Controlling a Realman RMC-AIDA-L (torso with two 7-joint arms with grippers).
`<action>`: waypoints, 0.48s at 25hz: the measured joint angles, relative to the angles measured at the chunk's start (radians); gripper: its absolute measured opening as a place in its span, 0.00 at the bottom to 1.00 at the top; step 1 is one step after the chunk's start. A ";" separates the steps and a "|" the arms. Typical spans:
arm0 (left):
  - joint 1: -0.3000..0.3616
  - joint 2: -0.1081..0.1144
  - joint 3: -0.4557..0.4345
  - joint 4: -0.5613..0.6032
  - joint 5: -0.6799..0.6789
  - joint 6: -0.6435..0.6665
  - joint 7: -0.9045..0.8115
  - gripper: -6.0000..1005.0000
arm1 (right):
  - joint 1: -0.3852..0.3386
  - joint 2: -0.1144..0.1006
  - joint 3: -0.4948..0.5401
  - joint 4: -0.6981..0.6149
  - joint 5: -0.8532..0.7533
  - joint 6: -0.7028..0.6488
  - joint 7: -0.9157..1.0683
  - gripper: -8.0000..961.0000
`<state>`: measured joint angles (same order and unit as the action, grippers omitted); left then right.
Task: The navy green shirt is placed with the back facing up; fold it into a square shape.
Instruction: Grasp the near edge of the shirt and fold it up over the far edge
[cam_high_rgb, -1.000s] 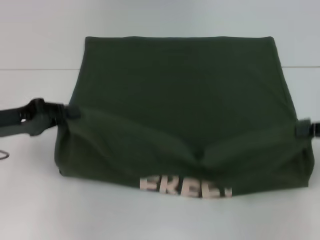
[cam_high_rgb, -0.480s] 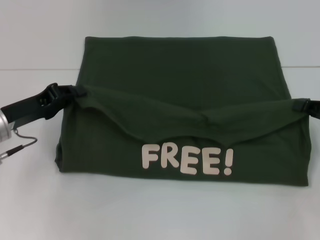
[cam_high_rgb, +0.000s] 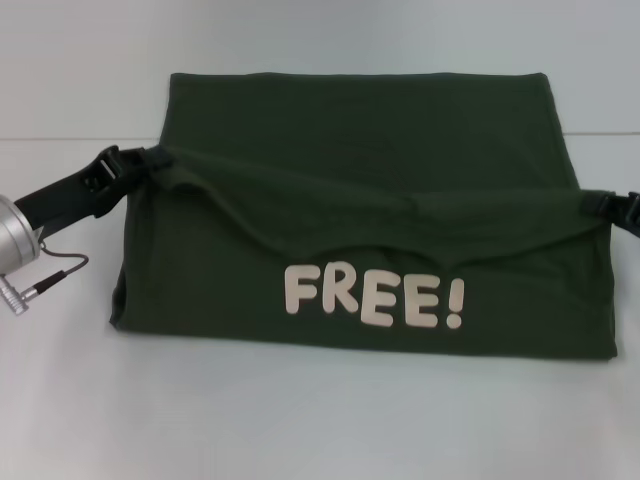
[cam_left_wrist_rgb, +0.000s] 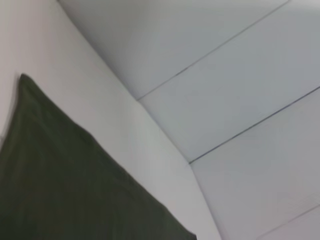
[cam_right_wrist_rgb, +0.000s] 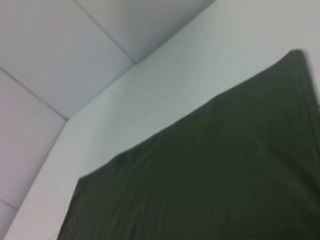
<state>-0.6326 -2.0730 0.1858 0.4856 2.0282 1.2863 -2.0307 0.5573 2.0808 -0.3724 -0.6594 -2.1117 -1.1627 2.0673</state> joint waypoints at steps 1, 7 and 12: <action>0.000 -0.003 0.000 0.000 -0.010 -0.004 0.007 0.04 | -0.001 0.002 0.001 0.001 0.013 0.006 -0.006 0.07; -0.008 -0.014 0.000 -0.004 -0.043 -0.028 0.042 0.05 | -0.001 0.006 0.001 0.025 0.080 0.042 -0.048 0.08; -0.018 -0.021 0.000 -0.028 -0.066 -0.069 0.099 0.05 | 0.015 0.006 -0.001 0.059 0.092 0.104 -0.094 0.10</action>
<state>-0.6503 -2.0942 0.1857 0.4574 1.9618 1.2171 -1.9320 0.5727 2.0868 -0.3734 -0.6002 -2.0197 -1.0587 1.9730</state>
